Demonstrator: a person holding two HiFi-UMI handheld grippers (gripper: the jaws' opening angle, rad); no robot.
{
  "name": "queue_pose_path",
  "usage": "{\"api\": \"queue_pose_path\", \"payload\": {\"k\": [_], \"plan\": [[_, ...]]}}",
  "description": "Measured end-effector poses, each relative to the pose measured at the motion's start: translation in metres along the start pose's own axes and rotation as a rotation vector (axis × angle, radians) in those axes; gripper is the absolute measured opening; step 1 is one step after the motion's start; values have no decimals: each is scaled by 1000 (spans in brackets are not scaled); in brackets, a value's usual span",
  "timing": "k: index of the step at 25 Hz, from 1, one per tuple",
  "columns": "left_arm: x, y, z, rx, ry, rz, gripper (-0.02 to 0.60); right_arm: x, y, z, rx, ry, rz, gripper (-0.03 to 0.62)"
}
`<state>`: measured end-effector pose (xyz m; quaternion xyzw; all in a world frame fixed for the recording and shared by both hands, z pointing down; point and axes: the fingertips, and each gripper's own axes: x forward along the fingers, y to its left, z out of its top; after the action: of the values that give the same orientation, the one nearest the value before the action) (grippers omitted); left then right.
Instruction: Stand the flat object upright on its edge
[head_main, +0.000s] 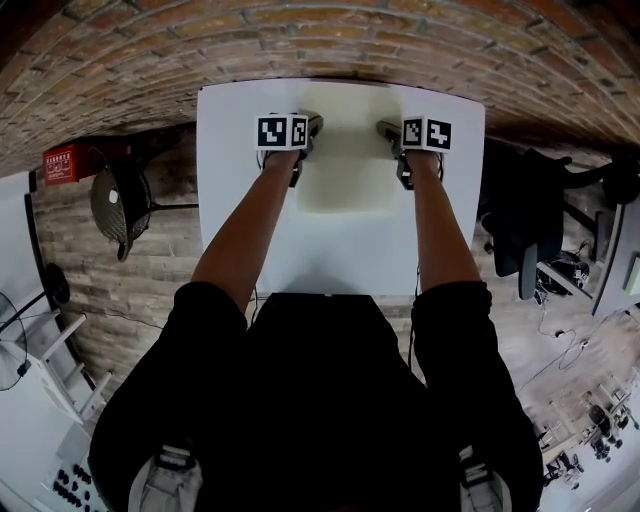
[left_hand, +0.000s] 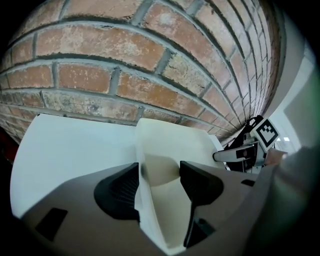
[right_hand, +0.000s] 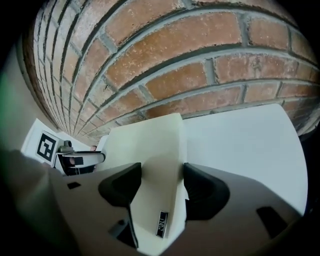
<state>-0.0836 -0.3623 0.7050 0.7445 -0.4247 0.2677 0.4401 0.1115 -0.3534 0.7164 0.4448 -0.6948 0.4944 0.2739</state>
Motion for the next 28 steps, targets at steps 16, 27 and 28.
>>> {"api": "queue_pose_path", "payload": {"k": [16,27,28], "plan": [[-11,-13,-5,-21,-35,11,247,-16,8,-2,-9,-57,-29,241],[-67,-51,0,48,-128,0,245,-78,34,-9,-70,-176,-30,241],[-72,-55,-1,55,-134,0,246,-84,37,-11,-78,-187,-34,241]]}}
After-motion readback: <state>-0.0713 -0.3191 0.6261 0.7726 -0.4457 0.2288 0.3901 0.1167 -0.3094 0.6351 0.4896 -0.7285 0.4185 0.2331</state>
